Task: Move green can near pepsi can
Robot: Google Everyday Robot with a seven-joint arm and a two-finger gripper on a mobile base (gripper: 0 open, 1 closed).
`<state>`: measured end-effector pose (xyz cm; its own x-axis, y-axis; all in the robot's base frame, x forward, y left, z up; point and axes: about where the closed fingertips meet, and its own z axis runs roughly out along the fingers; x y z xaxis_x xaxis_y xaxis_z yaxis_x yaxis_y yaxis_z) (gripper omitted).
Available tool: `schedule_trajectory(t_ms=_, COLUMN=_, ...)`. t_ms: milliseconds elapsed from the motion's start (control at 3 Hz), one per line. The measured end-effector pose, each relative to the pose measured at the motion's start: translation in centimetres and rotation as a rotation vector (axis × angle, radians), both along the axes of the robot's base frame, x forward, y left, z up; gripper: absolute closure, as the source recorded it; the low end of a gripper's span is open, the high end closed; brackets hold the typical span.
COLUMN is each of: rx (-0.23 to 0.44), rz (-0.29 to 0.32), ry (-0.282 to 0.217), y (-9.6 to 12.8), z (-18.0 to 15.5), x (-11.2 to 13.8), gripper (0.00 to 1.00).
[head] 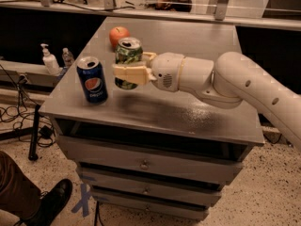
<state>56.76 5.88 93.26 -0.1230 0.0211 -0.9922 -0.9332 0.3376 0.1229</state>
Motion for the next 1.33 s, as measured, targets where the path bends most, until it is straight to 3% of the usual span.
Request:
schedule_trajectory(t_ms=667, rx=-0.065, rz=0.037, ry=-0.034, y=0.4, z=-3.0, x=-1.2, gripper=1.00)
schedule_trajectory(t_ms=1333, rx=-0.086, rz=0.014, ry=-0.116, y=2.0, z=-5.1, x=-1.7, gripper=1.00)
